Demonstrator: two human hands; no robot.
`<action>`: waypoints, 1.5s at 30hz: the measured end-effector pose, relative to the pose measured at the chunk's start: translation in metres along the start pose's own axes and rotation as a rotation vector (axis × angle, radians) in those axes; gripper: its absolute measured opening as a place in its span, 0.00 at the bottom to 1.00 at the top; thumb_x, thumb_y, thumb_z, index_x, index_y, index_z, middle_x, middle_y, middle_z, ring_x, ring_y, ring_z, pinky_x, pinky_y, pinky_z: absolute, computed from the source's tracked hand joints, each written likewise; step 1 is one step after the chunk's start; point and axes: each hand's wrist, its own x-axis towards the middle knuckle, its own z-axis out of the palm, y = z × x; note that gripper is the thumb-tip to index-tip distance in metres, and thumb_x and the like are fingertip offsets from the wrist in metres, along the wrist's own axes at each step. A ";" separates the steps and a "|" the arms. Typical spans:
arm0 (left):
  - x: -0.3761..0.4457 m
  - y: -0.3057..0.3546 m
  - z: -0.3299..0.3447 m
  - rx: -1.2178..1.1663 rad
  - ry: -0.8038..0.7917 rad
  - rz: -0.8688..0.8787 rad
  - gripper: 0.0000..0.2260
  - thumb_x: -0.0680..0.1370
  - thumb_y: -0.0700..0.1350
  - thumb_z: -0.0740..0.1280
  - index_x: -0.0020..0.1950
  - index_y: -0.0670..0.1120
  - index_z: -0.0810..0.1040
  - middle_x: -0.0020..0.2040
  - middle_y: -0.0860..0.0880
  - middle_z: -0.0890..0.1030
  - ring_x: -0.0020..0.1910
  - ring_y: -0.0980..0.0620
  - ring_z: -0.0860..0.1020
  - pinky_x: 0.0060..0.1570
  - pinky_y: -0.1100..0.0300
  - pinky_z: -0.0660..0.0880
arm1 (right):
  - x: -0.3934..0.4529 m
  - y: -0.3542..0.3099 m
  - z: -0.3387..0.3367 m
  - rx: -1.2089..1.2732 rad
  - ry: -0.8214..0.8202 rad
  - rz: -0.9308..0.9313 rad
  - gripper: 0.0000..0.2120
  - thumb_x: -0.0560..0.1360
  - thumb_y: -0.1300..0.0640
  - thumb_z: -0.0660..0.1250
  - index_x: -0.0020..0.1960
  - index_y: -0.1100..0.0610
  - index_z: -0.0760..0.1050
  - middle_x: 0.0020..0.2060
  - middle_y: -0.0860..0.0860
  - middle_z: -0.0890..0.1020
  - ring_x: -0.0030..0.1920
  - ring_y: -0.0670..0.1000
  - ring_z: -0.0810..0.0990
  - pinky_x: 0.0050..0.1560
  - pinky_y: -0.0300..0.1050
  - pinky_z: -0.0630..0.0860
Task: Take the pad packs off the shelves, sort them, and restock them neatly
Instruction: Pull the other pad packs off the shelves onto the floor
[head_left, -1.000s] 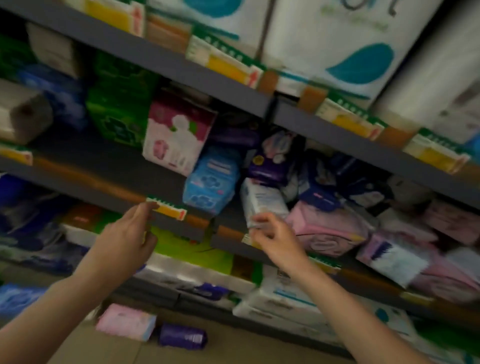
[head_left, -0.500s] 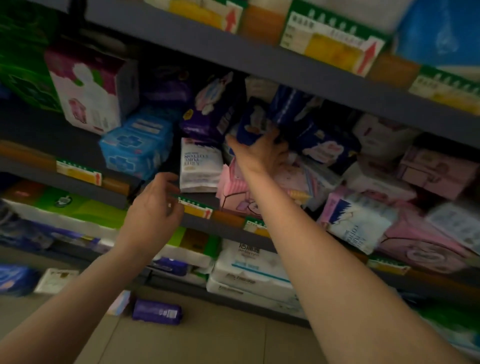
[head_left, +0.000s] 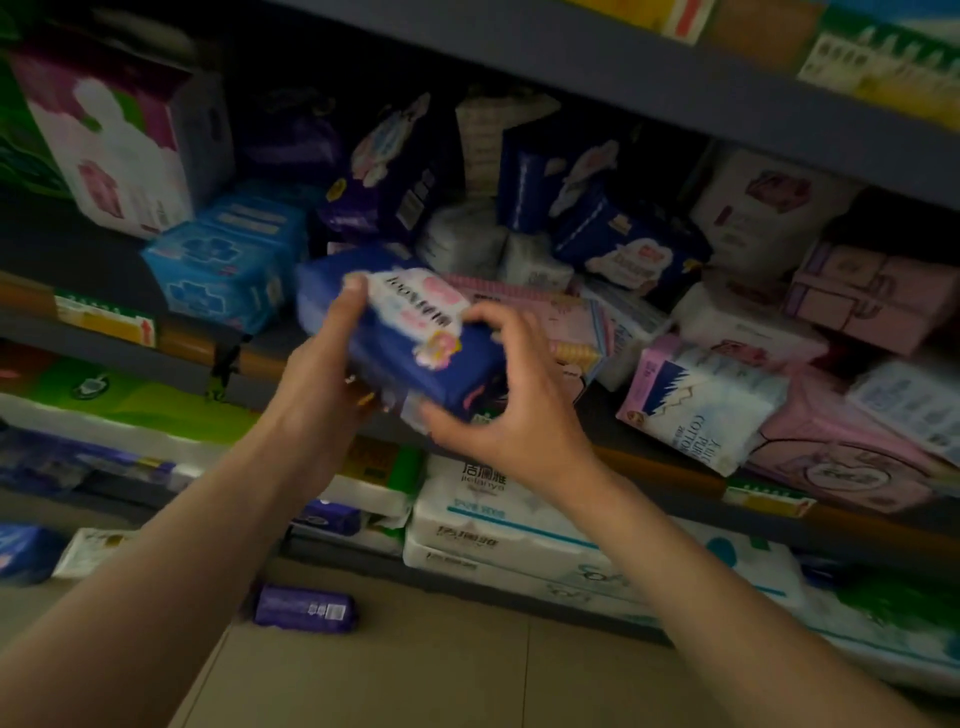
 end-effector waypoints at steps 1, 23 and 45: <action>0.002 0.002 0.002 -0.055 0.032 -0.015 0.20 0.72 0.56 0.67 0.60 0.49 0.75 0.51 0.49 0.83 0.48 0.50 0.82 0.50 0.52 0.78 | 0.002 -0.002 -0.007 0.001 -0.128 -0.004 0.32 0.65 0.41 0.72 0.63 0.54 0.68 0.57 0.50 0.69 0.58 0.44 0.69 0.57 0.35 0.69; -0.035 -0.045 -0.086 -0.014 0.314 -0.064 0.18 0.73 0.47 0.71 0.61 0.51 0.72 0.51 0.48 0.82 0.46 0.49 0.82 0.39 0.55 0.81 | 0.068 -0.040 -0.005 -0.858 0.088 -0.364 0.23 0.71 0.61 0.66 0.65 0.60 0.69 0.60 0.57 0.75 0.62 0.60 0.64 0.56 0.54 0.59; -0.099 -0.367 -0.358 0.160 0.787 -0.568 0.24 0.73 0.45 0.71 0.66 0.47 0.67 0.54 0.47 0.76 0.42 0.51 0.76 0.33 0.59 0.71 | -0.246 0.186 0.414 -0.231 -0.935 0.434 0.25 0.74 0.56 0.69 0.65 0.61 0.63 0.62 0.58 0.73 0.62 0.59 0.73 0.53 0.45 0.68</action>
